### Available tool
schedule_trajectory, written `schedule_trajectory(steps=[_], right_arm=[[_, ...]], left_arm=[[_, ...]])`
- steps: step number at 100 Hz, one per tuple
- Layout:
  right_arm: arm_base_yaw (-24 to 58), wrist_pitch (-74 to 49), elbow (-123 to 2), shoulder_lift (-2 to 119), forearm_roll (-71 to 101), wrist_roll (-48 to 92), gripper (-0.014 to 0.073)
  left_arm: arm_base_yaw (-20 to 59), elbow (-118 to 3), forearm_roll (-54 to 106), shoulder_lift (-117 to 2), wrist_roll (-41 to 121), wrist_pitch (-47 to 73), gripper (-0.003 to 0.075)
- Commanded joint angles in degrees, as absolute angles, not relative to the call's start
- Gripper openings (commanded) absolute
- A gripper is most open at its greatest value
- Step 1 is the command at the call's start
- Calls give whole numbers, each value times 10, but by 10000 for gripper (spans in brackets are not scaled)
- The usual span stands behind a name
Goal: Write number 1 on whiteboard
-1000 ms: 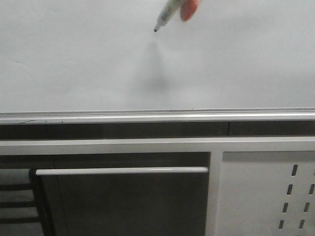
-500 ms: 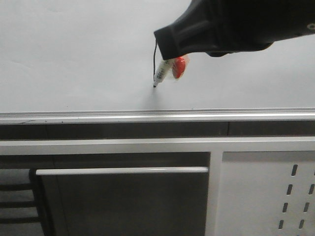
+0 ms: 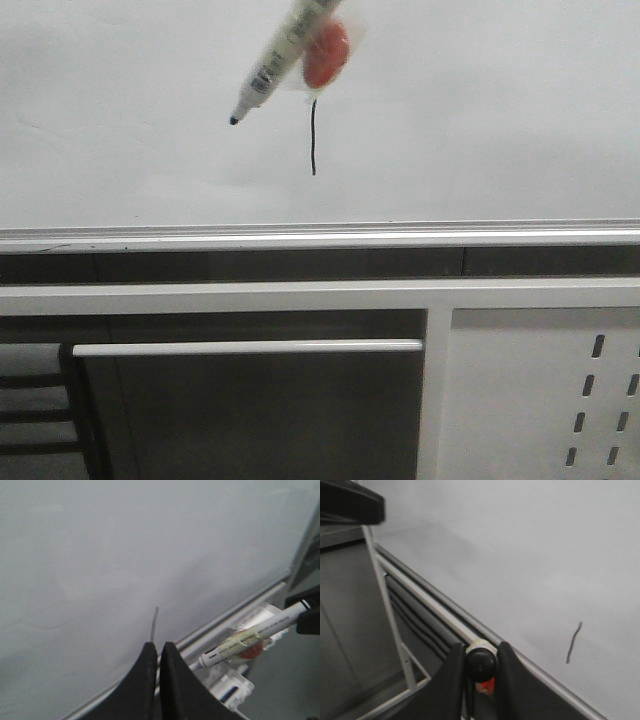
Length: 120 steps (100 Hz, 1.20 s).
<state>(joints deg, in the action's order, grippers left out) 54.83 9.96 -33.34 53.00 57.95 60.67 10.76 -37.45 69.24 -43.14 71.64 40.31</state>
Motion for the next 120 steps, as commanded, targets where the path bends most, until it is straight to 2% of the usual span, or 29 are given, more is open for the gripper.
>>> schedule_trajectory(steps=[1,10,16,29,38,62,95,120], right_arm=[[545,43,-361,513,577,610,-44],[536,-14,-374,513,579,610,-44],[528,-33,-382,514,580,610,-44],[498,-77,-395,515,582,610,-44],[470,-130,-408,515,580,610,-44],[420,-257,-459,532,563,610,-44],[419,-293,-501,556,555,610,-44],[419,-318,-511,556,555,610,-44]], left_arm=[[106,-391,728,-452,748,468,-17],[109,-391,749,-473,789,535,15],[115,-391,755,-482,802,559,66],[133,-392,753,-491,806,572,243],[146,-392,746,-494,806,572,305],[206,-392,742,-520,819,574,304],[285,-393,739,-545,821,517,304],[291,-393,736,-548,821,494,304]])
